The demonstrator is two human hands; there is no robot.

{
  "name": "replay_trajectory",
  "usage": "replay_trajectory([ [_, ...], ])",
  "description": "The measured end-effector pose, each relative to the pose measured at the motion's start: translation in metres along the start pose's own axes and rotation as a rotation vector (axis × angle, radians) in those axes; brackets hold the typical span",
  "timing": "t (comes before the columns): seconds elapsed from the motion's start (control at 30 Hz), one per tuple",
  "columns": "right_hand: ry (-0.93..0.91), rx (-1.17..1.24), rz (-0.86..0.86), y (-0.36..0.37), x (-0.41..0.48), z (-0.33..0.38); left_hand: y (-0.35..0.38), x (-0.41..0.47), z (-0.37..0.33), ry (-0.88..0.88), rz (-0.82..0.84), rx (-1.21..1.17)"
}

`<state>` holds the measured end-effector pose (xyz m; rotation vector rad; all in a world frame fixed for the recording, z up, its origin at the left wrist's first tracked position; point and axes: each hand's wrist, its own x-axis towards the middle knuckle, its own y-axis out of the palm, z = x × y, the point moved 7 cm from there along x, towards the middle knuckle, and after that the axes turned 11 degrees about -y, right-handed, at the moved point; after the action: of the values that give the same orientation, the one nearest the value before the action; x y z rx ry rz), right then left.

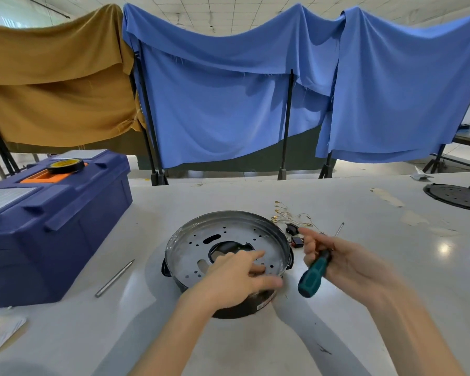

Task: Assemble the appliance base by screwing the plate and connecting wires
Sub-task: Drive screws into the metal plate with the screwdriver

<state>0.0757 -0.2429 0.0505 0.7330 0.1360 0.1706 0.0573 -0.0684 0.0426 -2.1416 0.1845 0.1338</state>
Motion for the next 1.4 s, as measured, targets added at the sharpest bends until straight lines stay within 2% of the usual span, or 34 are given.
replay_trajectory([
  [0.3,-0.134,0.168,0.051,0.034,0.036,-0.001,-0.011,0.022,0.002,-0.012,-0.093,-0.118],
  [0.47,-0.160,0.203,0.046,0.037,0.050,-0.018,-0.033,0.016,-0.008,0.103,-0.246,-0.292],
  [0.63,-0.102,0.223,0.016,0.038,0.055,-0.029,-0.046,-0.002,-0.031,0.307,-0.458,-0.272],
  [0.67,-0.119,0.141,-0.018,0.035,0.056,-0.029,-0.050,-0.005,-0.032,0.306,-0.530,-0.247],
  [0.73,-0.251,-0.195,-0.117,0.023,0.058,-0.019,-0.061,-0.009,-0.029,0.264,-0.666,-0.204],
  [0.8,-0.538,-0.712,-0.140,0.022,0.050,0.005,-0.069,-0.012,-0.026,0.231,-0.720,-0.181],
  [0.87,-0.817,-1.176,0.093,0.045,0.041,0.012,-0.070,-0.012,-0.031,0.244,-0.703,-0.144],
  [0.9,-0.881,-1.308,0.220,0.055,0.039,0.007,-0.069,-0.012,-0.036,0.263,-0.688,-0.121],
  [0.97,-0.906,-1.397,0.344,0.061,0.040,-0.001,-0.064,-0.011,-0.044,0.292,-0.651,-0.145],
  [1.0,-0.930,-1.409,0.352,0.061,0.039,-0.002,-0.062,-0.009,-0.042,0.291,-0.600,-0.246],
  [1.07,-1.018,-1.446,0.257,0.059,0.035,0.003,-0.057,0.000,-0.030,0.259,-0.433,-0.539],
  [1.1,-1.060,-1.423,0.170,0.055,0.032,0.010,-0.055,0.004,-0.022,0.228,-0.379,-0.601],
  [1.13,-1.076,-1.341,0.076,0.048,0.029,0.019,-0.053,0.009,-0.015,0.190,-0.346,-0.568],
  [1.2,-1.077,-1.049,-0.044,0.037,0.026,0.034,-0.042,0.018,-0.007,0.121,-0.250,-0.368],
  [1.27,-1.012,-0.689,-0.046,0.030,0.028,0.042,-0.024,0.023,-0.009,0.103,-0.134,-0.163],
  [1.33,-0.833,-0.384,-0.008,0.026,0.033,0.039,-0.010,0.026,-0.013,0.106,-0.070,-0.051],
  [1.4,-0.701,-0.293,0.003,0.022,0.035,0.032,-0.005,0.028,-0.015,0.105,-0.074,0.017],
])
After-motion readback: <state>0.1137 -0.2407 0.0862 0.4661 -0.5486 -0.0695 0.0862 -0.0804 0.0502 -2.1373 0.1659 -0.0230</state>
